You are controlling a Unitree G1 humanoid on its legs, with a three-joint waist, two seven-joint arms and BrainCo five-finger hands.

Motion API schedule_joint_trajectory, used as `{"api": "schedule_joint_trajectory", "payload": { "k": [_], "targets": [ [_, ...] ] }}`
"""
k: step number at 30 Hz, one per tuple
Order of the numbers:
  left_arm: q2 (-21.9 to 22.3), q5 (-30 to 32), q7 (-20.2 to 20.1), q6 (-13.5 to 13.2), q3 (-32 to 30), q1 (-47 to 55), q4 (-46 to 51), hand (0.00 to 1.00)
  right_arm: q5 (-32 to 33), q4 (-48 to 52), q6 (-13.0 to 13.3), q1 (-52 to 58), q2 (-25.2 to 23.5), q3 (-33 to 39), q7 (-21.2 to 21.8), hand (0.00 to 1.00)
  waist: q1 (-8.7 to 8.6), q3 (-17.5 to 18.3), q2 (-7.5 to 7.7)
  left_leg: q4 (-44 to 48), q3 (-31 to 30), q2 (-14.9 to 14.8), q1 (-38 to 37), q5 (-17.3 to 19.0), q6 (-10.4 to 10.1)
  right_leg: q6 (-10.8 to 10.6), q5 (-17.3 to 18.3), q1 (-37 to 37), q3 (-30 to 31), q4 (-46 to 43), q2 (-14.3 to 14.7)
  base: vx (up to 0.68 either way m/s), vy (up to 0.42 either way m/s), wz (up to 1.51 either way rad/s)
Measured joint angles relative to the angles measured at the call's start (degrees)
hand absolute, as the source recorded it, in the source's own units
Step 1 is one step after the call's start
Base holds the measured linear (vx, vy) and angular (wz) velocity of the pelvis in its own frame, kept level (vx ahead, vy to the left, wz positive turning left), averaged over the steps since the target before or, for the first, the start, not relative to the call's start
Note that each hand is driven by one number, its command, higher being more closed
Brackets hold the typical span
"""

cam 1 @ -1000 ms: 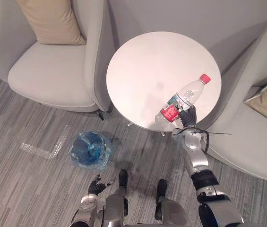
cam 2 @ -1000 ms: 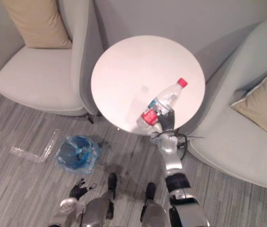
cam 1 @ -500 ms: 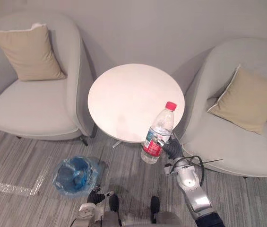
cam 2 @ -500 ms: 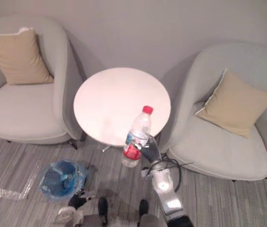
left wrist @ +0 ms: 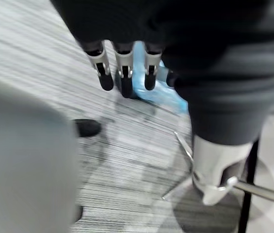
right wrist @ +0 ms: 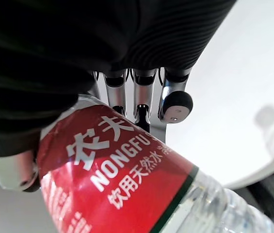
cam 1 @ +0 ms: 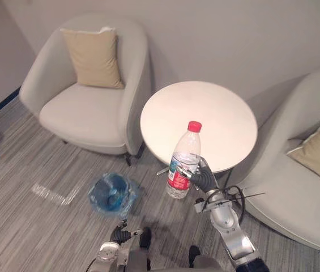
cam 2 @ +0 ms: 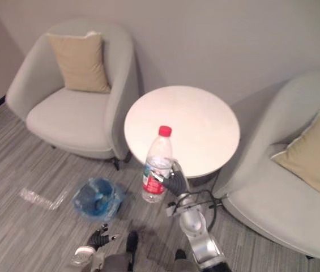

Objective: Gather rubbish on tea table into small bin, then transfer packed bag to large trash can.

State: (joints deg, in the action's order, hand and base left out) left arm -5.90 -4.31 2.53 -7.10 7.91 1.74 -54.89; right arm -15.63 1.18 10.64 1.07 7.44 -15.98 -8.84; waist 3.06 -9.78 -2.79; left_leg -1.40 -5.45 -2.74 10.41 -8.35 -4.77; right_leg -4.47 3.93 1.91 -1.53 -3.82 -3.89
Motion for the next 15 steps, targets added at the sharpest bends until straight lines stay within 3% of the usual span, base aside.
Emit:
{"api": "schedule_joint_trajectory", "payload": {
  "k": [1,2,3,4,5,7,8,9,10,12,15],
  "targets": [
    [0.33,0.02,0.0,-0.01,0.16,0.79,0.81,0.0,0.0,0.04,-0.05,-0.13,0.07,0.24,-0.73,1.0,0.04,-0.41,-1.18,-0.67,3.41,-1.08,0.15,1.37,1.09,0.49,-0.37,-0.13,-1.41,-0.27,0.47,-0.13,-0.066,0.28],
    [0.58,0.14,0.0,-0.04,0.37,0.8,0.93,0.0,0.0,0.06,-0.05,-0.03,0.09,0.54,-1.0,1.0,-0.15,-0.49,-1.36,-1.02,4.58,-1.31,0.23,2.42,2.2,0.53,-0.34,-0.1,-2.08,-0.43,0.38,-0.11,-0.054,0.49],
    [0.2,0.31,-0.04,-0.23,0.5,0.62,0.91,0.0,0.01,-0.07,-0.22,0.11,-0.04,0.96,-1.39,1.0,-0.69,-0.43,-0.42,-1.76,8.88,-1.43,0.21,7.13,3.5,1.93,-0.45,0.39,-3.0,-0.07,-0.97,-0.07,0.003,0.54],
    [0.21,0.47,-0.08,-0.33,0.48,0.07,0.94,0.0,0.03,-0.07,-0.05,0.08,-0.1,1.34,-1.44,1.0,-0.81,-0.56,0.2,0.42,12.01,-1.46,1.29,7.41,5.4,2.21,-0.25,0.83,-4.34,0.22,-2.44,-0.07,-0.004,0.72],
    [0.38,0.79,-0.27,-0.47,1.44,-0.64,0.92,0.0,0.05,-0.13,-0.18,0.29,0.06,2.67,-1.8,1.0,-1.31,-0.54,0.4,10.02,16.18,-1.68,4.65,6.81,8.04,1.63,-0.93,2.08,-6.44,-0.62,-4.28,-0.06,0.007,0.6],
    [0.82,0.82,-0.27,-0.5,2.32,-0.42,1.06,0.0,0.03,-0.13,-0.23,1.32,0.07,3.6,-2.42,1.0,-2.53,-0.55,0.42,20.41,19.52,-2.59,5.42,9.07,8.29,1.43,-0.78,1.98,-8.47,-1.12,-5.31,-0.04,0.005,0.57],
    [1.25,0.99,-0.24,-0.67,2.67,-0.01,1.46,0.0,0.02,-0.12,-0.25,2.09,0.12,3.76,-2.73,1.0,-2.89,-0.03,-0.39,22.9,21.71,-3.92,4.09,12.99,6.68,1.0,-0.51,1.68,-9.43,-1.23,-5.32,0.01,0.101,0.67],
    [1.81,1.79,-0.26,-0.81,2.82,0.1,1.34,0.0,0.02,-0.12,-0.36,2.82,-0.01,4.31,-3.05,1.0,-3.22,0.36,-1.71,18.88,22.31,-3.91,1.22,14.42,3.58,0.17,-0.27,0.73,-10.6,-1.21,-4.8,0.02,0.099,0.63],
    [1.88,2.07,-0.23,-0.95,2.96,-0.17,1.37,0.0,0.02,-0.12,-0.47,3.18,-0.26,4.52,-3.08,1.0,-3.21,0.41,-1.5,16.16,22.01,-3.31,0.12,14.48,3.27,-0.1,-0.3,0.24,-10.95,-0.87,-4.73,0.04,0.125,0.68],
    [1.06,2.36,-0.2,-1.07,4.33,-0.15,1.37,0.0,-0.04,-0.13,-0.48,3.87,-1.58,4.19,-2.89,1.0,-2.55,1.06,0.94,9.28,21.04,-0.49,-2.71,12.37,3.07,-0.98,-0.85,-1.03,-12.68,0.63,-5.94,0.02,0.095,0.53],
    [0.05,3.07,-0.23,-1.09,5.17,0.97,1.5,0.0,-0.04,-0.27,-0.45,3.78,-3.46,3.18,-2.5,1.0,-2.49,1.71,1.9,7.41,19.75,1.08,-3.56,11.57,3.79,-1.38,-0.77,-2.19,-13.64,1.2,-6.94,0.01,0.066,0.3]
  ]
}}
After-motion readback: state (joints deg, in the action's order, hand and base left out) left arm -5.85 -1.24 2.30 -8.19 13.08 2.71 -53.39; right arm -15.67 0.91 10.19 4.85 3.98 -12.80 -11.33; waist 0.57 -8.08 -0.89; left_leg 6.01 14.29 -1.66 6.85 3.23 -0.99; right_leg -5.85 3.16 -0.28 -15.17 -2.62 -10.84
